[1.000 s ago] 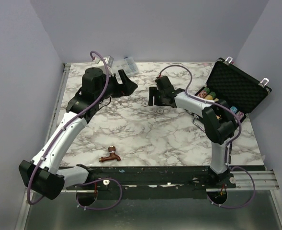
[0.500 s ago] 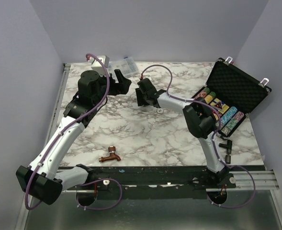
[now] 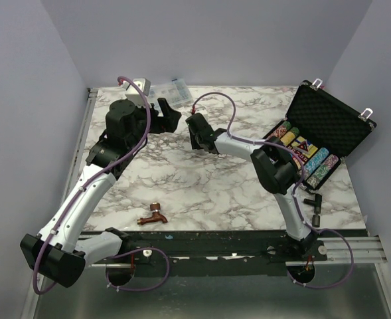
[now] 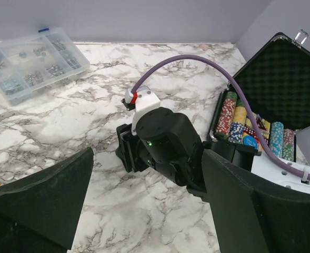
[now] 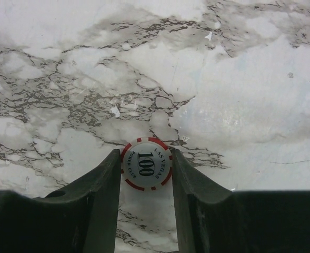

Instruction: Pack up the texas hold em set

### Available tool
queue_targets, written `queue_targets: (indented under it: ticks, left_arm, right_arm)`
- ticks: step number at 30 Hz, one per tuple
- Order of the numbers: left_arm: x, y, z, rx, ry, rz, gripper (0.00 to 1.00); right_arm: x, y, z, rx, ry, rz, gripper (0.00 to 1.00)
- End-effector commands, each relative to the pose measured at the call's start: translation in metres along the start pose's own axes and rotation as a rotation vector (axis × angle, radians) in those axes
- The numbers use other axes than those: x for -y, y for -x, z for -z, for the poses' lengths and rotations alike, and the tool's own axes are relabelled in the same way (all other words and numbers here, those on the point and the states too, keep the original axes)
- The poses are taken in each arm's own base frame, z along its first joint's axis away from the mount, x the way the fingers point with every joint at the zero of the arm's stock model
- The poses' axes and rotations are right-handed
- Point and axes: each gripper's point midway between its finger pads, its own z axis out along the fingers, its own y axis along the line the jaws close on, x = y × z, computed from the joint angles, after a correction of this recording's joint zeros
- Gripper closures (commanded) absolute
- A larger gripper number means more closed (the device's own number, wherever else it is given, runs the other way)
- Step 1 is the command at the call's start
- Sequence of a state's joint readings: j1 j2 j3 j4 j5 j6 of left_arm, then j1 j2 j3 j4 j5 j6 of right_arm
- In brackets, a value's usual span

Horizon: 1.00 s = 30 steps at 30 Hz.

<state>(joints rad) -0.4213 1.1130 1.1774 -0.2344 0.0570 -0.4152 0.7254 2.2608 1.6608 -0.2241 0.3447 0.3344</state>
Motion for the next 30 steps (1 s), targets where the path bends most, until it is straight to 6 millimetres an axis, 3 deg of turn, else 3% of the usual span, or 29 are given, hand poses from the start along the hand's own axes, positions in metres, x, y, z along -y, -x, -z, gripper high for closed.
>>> queue_targets:
  ticks: [1,8,16,20,24,30]
  left_arm:
    - [0.005,0.001,-0.001,-0.005,-0.024,0.002,0.16]
    - [0.009,-0.004,-0.004,-0.027,-0.047,0.014,0.16]
    - [0.009,-0.012,-0.01,-0.053,-0.059,0.027,0.16]
    - [0.011,-0.014,-0.012,-0.074,-0.063,0.04,0.16]
    - [0.011,-0.018,-0.015,-0.085,-0.066,0.044,0.16]
    - [0.007,-0.016,-0.014,-0.079,-0.049,0.033,0.16]
  right_arm:
    - [0.024,-0.101,-0.004,-0.268,-0.057,0.077,0.66]
    - [0.032,-0.1,0.033,-0.292,-0.032,0.09,0.66]
    - [0.057,-0.161,0.094,-0.587,0.002,0.203,0.61]
    - [0.054,-0.17,0.121,-0.658,0.076,0.213,0.56]
    - [0.042,-0.158,0.136,-0.666,0.147,0.197,0.51]
    - [0.04,-0.087,0.126,-0.442,0.065,0.135,0.24]
